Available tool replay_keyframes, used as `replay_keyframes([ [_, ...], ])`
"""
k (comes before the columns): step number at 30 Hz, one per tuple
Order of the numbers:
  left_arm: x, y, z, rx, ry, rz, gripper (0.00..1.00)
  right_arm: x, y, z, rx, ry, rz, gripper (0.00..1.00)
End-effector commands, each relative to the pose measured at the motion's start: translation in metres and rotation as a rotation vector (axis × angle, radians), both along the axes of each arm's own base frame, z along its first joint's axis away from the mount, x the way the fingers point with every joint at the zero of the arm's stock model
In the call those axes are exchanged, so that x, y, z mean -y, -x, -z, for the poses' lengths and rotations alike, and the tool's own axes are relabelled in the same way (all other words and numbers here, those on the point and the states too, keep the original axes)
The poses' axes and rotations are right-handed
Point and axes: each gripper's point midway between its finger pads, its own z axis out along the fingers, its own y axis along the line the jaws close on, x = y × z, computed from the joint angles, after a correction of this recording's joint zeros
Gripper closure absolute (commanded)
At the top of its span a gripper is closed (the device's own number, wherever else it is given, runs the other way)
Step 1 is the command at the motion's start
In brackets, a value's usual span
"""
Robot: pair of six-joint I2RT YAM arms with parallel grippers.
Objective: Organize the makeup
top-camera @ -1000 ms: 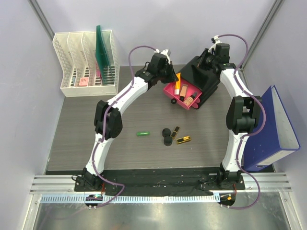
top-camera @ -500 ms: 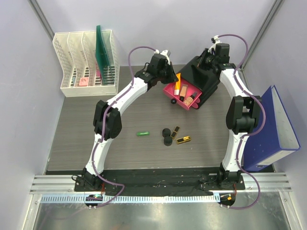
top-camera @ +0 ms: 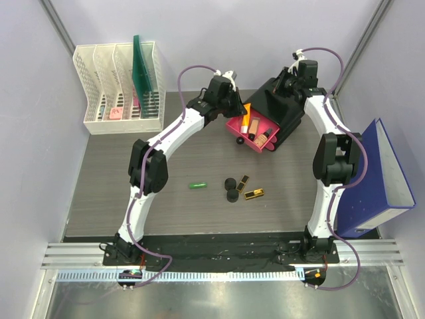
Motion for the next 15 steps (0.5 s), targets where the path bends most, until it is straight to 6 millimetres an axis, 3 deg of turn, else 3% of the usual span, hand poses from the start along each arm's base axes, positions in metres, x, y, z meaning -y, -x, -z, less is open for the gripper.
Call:
replay_keyframes([
  [1,-0.009,0.007,-0.003,-0.010,-0.031,0.004,1.00,0.015,0.080,0.162,-0.560,0.096,0.026,0.99],
  [15,-0.008,0.009,0.017,-0.081,-0.065,0.010,1.00,0.015,0.079,0.161,-0.558,0.093,0.025,0.99],
])
